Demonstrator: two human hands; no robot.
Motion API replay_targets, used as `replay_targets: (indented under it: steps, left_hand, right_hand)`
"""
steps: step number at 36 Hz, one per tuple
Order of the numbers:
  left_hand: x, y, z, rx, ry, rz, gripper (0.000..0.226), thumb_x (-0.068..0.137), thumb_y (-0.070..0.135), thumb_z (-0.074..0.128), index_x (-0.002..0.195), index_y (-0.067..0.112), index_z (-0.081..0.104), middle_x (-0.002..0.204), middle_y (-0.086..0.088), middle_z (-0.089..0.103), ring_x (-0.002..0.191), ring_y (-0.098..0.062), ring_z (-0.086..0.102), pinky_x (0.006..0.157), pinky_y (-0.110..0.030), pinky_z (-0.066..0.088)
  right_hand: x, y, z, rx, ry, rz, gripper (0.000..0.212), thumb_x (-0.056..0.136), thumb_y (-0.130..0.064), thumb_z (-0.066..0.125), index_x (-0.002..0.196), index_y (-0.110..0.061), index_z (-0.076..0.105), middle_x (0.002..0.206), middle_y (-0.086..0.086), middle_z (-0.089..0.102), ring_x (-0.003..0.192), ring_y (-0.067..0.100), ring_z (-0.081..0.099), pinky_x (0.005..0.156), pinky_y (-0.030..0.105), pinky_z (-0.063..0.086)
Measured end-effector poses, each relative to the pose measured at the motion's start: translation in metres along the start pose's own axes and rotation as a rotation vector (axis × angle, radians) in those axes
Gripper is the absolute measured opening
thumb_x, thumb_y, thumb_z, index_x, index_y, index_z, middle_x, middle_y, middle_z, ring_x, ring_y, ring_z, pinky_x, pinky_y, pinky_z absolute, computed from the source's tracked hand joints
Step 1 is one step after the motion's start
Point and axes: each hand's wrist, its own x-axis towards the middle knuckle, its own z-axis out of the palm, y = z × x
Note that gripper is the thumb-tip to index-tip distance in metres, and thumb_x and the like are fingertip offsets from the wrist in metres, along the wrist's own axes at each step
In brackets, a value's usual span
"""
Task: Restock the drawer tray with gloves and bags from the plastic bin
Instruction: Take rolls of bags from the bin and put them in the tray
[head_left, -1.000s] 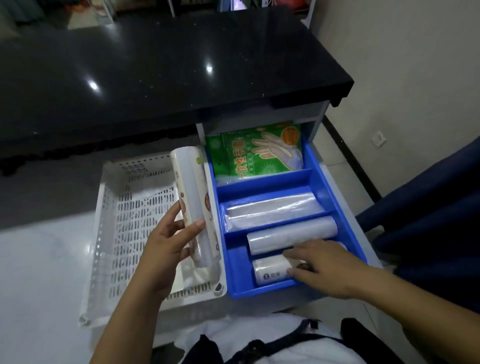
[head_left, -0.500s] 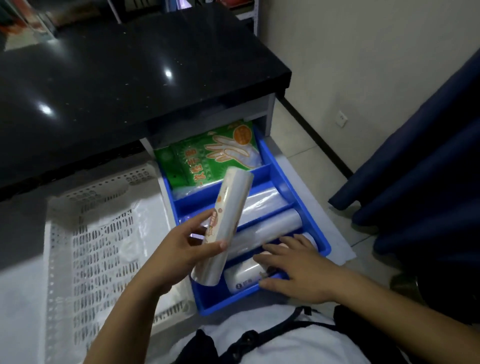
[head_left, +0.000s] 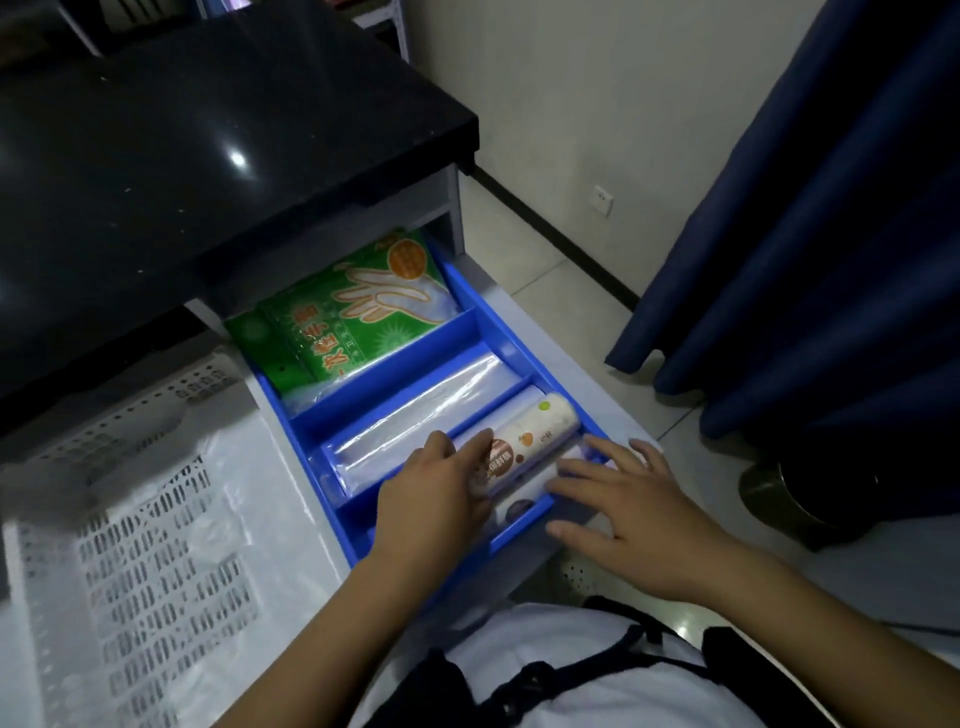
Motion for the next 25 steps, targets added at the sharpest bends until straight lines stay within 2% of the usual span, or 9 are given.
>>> replay_targets:
  steps: [3, 6, 8, 12, 16, 18, 20, 22, 25]
  left_hand:
    - [-0.001, 0.000, 0.002, -0.016, -0.002, 0.015, 0.070, 0.089, 0.048, 0.063, 0.151, 0.039, 0.030, 0.130, 0.004, 0.049, 0.111, -0.016, 0.051, 0.080, -0.028, 0.052]
    - [0.001, -0.002, 0.001, -0.063, -0.032, 0.010, 0.072, 0.088, 0.045, 0.067, 0.150, 0.039, 0.033, 0.128, 0.004, 0.049, 0.108, -0.016, 0.053, 0.081, -0.029, 0.053]
    - [0.004, -0.001, 0.000, -0.078, -0.057, -0.011, 0.074, 0.085, 0.043, 0.070, 0.150, 0.039, 0.034, 0.126, 0.004, 0.048, 0.104, -0.018, 0.056, 0.081, -0.032, 0.056]
    - [0.004, 0.001, 0.002, -0.088, -0.049, -0.044, 0.074, 0.084, 0.042, 0.071, 0.149, 0.040, 0.035, 0.126, 0.004, 0.048, 0.102, -0.018, 0.059, 0.080, -0.033, 0.058]
    - [0.004, -0.002, 0.001, -0.112, -0.070, -0.032, 0.074, 0.085, 0.045, 0.069, 0.150, 0.041, 0.032, 0.128, 0.006, 0.049, 0.105, -0.015, 0.055, 0.081, -0.030, 0.055]
    - [0.008, -0.011, -0.008, -0.211, -0.152, -0.051, 0.073, 0.083, 0.051, 0.070, 0.147, 0.043, 0.036, 0.130, 0.009, 0.052, 0.107, -0.011, 0.053, 0.084, -0.027, 0.050]
    - [0.010, -0.018, -0.022, -0.461, -0.190, -0.131, 0.068, 0.081, 0.054, 0.072, 0.142, 0.046, 0.044, 0.134, 0.012, 0.052, 0.112, -0.007, 0.054, 0.092, -0.030, 0.050]
    - [0.006, -0.021, -0.033, -0.689, -0.046, -0.225, 0.056, 0.081, 0.055, 0.069, 0.134, 0.048, 0.053, 0.132, 0.016, 0.057, 0.115, -0.002, 0.056, 0.096, -0.035, 0.052]
    - [-0.009, -0.016, -0.036, -0.889, 0.228, -0.404, 0.034, 0.086, 0.053, 0.064, 0.119, 0.046, 0.066, 0.115, 0.019, 0.069, 0.106, 0.002, 0.063, 0.090, -0.034, 0.055]
  right_hand:
    - [-0.006, 0.008, 0.000, -0.036, 0.060, 0.085, 0.071, 0.084, -0.079, 0.016, 0.145, -0.047, 0.035, 0.164, -0.017, 0.014, 0.149, 0.008, -0.010, 0.115, 0.038, -0.011]
    - [-0.006, 0.014, -0.001, -0.051, 0.053, 0.117, 0.076, 0.082, -0.080, 0.012, 0.148, -0.047, 0.028, 0.165, -0.017, 0.001, 0.146, 0.005, -0.021, 0.116, 0.038, -0.010]
    - [-0.004, 0.014, -0.001, -0.041, 0.059, 0.115, 0.075, 0.083, -0.080, 0.013, 0.146, -0.045, 0.033, 0.166, -0.015, 0.004, 0.148, 0.008, -0.014, 0.118, 0.039, -0.007]
    - [-0.001, 0.011, -0.004, -0.026, 0.077, 0.095, 0.069, 0.085, -0.077, 0.021, 0.140, -0.041, 0.044, 0.163, -0.011, 0.022, 0.150, 0.011, 0.007, 0.118, 0.036, 0.000]
    - [0.004, 0.016, -0.018, -0.032, 0.114, 0.077, 0.055, 0.090, -0.067, 0.040, 0.137, -0.040, 0.050, 0.156, -0.016, 0.036, 0.147, 0.010, 0.017, 0.117, 0.034, 0.007]
    - [0.008, 0.017, -0.026, -0.006, 0.139, 0.069, 0.053, 0.092, -0.063, 0.047, 0.138, -0.039, 0.050, 0.152, -0.016, 0.043, 0.146, 0.010, 0.020, 0.117, 0.036, 0.013]
    - [0.014, 0.017, -0.032, 0.021, 0.144, 0.054, 0.054, 0.092, -0.061, 0.048, 0.141, -0.039, 0.046, 0.155, -0.013, 0.038, 0.147, 0.013, 0.017, 0.119, 0.040, 0.014]
    - [0.020, 0.015, -0.035, 0.014, 0.139, 0.003, 0.058, 0.093, -0.061, 0.047, 0.145, -0.038, 0.040, 0.163, -0.009, 0.022, 0.150, 0.015, 0.006, 0.120, 0.042, 0.010]
    - [0.031, 0.011, -0.032, 0.004, 0.136, -0.125, 0.064, 0.091, -0.064, 0.041, 0.149, -0.037, 0.032, 0.167, -0.007, 0.003, 0.151, 0.017, -0.007, 0.121, 0.046, 0.005]
